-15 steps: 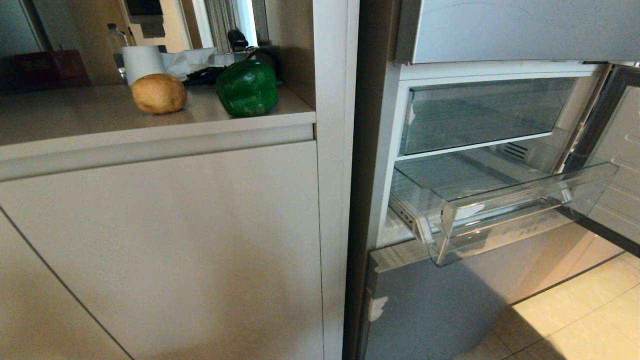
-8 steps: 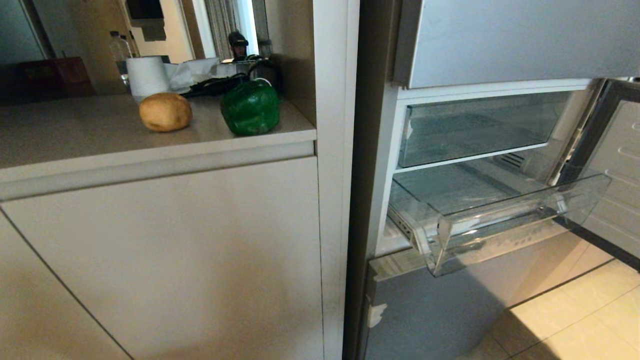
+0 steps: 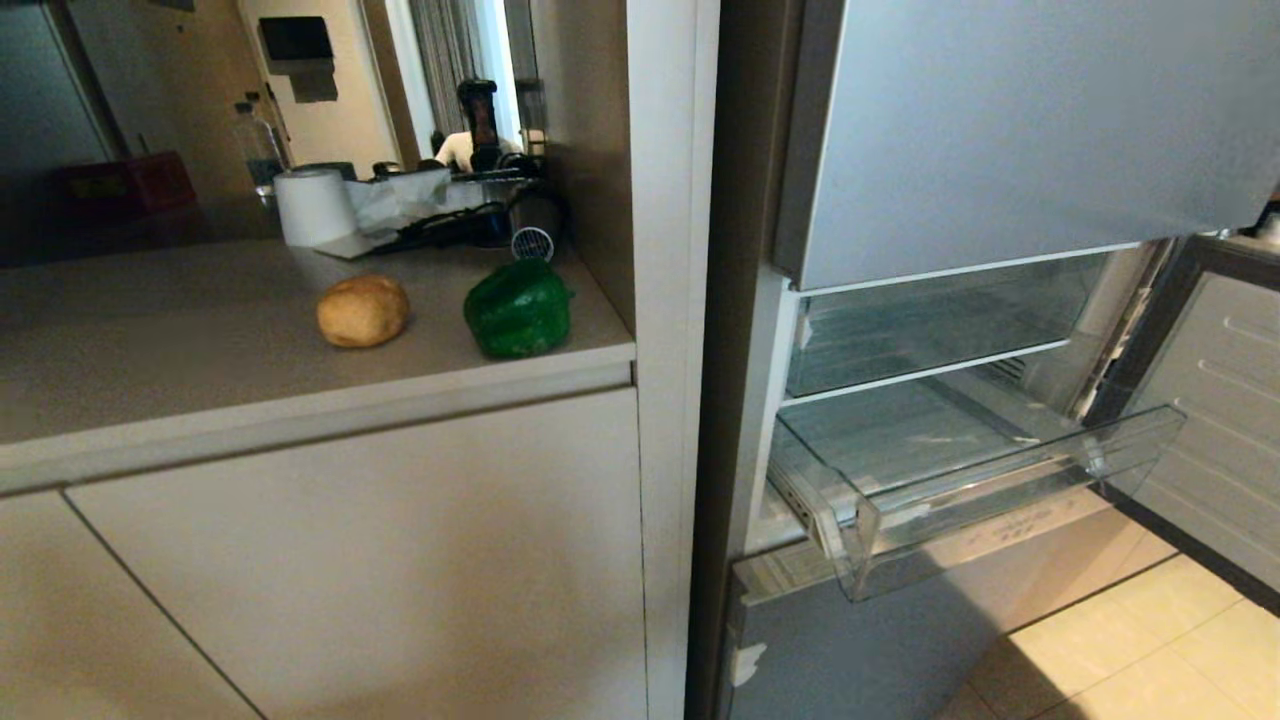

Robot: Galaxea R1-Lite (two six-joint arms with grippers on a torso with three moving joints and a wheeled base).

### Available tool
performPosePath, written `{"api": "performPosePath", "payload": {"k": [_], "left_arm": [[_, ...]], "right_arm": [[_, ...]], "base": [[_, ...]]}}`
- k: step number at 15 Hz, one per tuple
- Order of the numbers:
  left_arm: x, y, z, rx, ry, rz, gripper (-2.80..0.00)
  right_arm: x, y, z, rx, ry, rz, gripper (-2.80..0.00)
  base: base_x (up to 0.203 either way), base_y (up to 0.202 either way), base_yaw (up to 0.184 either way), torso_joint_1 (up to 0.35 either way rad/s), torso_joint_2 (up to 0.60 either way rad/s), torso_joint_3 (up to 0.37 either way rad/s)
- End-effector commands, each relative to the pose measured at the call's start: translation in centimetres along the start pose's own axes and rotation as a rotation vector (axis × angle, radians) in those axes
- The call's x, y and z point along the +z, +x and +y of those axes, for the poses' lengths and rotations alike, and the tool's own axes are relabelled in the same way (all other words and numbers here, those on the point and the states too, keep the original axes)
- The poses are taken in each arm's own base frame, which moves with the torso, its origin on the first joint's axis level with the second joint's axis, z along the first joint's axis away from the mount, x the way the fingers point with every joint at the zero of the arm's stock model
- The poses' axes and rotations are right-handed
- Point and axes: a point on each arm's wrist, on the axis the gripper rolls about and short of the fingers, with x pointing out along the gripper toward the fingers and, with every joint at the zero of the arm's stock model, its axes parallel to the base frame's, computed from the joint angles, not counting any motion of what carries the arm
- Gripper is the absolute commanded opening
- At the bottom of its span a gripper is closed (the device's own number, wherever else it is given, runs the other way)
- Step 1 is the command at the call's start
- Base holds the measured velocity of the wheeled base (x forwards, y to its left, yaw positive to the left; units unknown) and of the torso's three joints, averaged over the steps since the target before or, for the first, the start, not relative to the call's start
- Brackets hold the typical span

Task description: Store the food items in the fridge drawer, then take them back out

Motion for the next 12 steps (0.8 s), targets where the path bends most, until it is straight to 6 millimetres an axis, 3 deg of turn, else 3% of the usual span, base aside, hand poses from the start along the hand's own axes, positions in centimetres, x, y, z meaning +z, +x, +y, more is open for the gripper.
{"api": "performPosePath", "payload": {"k": [1,12], "left_arm": [[-0.01,0.0,0.0,0.001,0.0,0.001,-2.8],[-0.01,0.0,0.0,0.0,0.0,0.001,-2.8]], "right_arm": [[-0.69,0.16,0.0,0.0,-0.001,0.025,-2.8],[-0.73,0.16,0.0,-0.001,0.011,0.027,-2.8]], "base": [[0.0,0.0,0.0,0.185,-0.44,-0.242],[0.0,0.0,0.0,0.163,-0.34,-0.188]]}}
